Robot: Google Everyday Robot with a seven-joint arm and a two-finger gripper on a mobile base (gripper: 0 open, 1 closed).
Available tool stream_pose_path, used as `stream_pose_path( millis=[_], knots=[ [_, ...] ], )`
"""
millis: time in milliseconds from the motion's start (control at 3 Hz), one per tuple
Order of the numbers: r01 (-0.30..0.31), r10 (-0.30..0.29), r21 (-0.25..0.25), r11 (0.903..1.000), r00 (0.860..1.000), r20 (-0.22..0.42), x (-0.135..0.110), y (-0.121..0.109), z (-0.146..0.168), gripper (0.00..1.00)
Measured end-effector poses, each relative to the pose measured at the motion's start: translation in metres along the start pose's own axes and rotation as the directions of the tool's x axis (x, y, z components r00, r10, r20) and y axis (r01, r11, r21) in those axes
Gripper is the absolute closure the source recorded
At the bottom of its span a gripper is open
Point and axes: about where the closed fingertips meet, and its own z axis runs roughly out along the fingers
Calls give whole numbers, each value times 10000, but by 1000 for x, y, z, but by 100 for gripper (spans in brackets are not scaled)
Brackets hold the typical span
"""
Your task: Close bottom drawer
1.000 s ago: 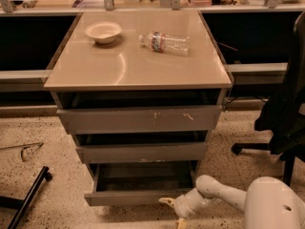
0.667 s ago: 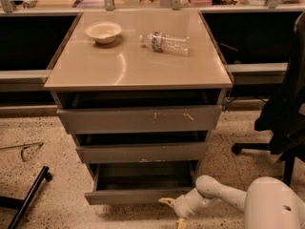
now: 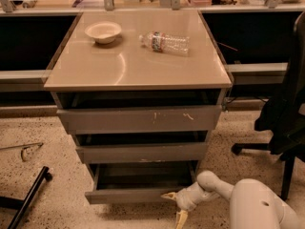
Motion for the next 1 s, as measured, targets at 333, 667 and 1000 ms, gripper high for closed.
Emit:
stream_pose_path(
  millis=[333, 667, 1000],
  knots=[
    [633, -601, 621, 9961, 9969, -509, 10, -28, -11, 0],
    [1292, -1103, 1447, 9810, 9851, -1317, 10, -49, -14, 0],
    [1292, -1103, 1447, 9810, 9851, -1317, 10, -49, -14, 0]
  ],
)
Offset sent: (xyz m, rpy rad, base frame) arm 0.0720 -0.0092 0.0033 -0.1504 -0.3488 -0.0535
